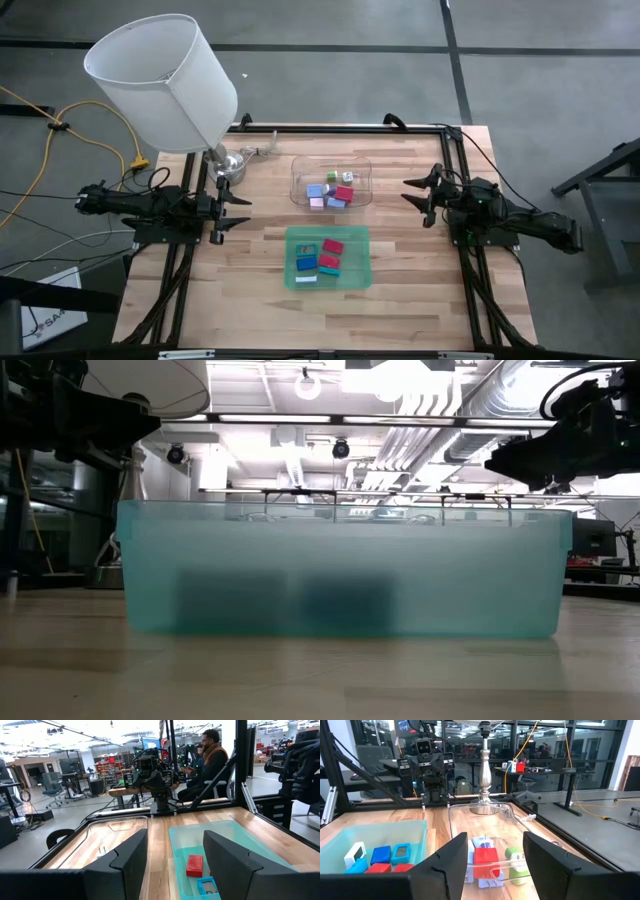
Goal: Pick & Place Office items
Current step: Return to Home Position
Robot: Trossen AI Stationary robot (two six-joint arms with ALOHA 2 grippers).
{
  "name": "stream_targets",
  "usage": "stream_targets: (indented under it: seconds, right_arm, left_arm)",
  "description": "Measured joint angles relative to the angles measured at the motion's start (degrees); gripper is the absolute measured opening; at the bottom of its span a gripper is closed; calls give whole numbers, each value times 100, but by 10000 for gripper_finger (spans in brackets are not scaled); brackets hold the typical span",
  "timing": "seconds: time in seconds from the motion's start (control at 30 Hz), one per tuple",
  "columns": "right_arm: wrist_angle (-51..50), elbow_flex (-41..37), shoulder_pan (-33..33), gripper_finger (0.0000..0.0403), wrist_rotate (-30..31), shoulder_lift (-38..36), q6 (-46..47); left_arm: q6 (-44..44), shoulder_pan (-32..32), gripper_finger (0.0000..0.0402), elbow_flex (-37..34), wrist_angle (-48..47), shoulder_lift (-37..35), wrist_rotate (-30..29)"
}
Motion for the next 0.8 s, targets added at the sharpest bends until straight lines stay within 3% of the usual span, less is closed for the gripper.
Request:
stream_targets:
  seconds: [0.8]
  right_arm:
    - [5,0,-1,178,34,0,7]
  left_arm:
    - [0,2,186,0,0,0,0]
